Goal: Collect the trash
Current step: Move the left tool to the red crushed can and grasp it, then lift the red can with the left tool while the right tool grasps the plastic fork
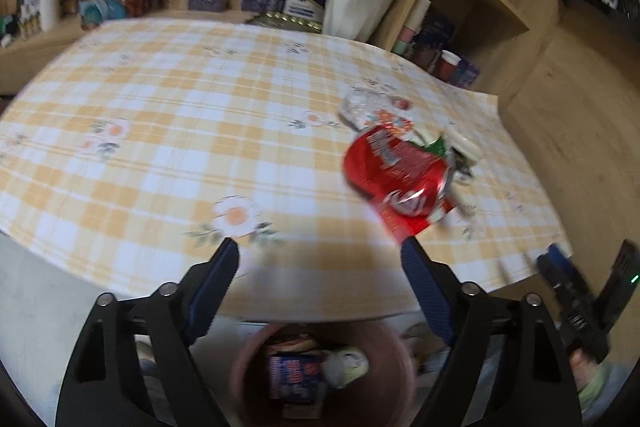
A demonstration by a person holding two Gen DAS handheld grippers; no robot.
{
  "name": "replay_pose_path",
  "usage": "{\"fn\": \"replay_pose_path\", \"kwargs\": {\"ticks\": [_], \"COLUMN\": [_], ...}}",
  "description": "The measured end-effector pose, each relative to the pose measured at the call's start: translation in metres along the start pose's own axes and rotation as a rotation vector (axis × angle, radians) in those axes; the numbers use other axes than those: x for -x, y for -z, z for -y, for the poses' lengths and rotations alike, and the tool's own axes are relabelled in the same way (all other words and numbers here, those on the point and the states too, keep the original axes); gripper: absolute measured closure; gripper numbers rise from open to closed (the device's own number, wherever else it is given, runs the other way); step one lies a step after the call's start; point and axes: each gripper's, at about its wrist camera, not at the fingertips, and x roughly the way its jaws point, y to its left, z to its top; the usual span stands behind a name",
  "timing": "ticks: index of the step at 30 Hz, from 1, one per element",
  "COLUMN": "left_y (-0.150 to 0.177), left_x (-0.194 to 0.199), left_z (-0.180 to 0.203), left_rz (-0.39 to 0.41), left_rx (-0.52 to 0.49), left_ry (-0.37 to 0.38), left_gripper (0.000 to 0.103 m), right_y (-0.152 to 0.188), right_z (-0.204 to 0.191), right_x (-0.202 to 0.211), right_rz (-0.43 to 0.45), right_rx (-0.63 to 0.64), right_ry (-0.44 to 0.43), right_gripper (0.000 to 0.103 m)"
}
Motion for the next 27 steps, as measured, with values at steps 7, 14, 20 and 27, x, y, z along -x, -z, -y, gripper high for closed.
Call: {"fn": "replay_pose_path", "kwargs": {"ticks": [7,14,20,27], "left_y": [-0.024,-0.039,-0.039,-0.041], "left_x": [-0.047,-0.085,-0.111,-0.123], "left_z": [-0.006,-0.004,-0.017,-0.022], "left_rz": [-0.103,-0.139,-0.182,-0.199], "left_rx": [0.238,0.354,0.512,0.573], "left_ry": [0.132,0.194,0.285,0.358], "left_gripper": [0.036,0.042,0.057,0.059], "right_y": [-0.002,-0.001,-0.002,-0.003], "right_z": [0.017,0.028,0.029,0.026], "right_x": [-0.022,-0.032,-0.034,-0.042], "right_rz": [-0.079,-0.106,-0.109,-0.134], "right_rx": [-0.021,-0.057,-0.051,-0.045], "right_ry": [0.02,0.009,0.003,-0.023], "right_gripper": [0.006,0.006,0.006,0.006]}}
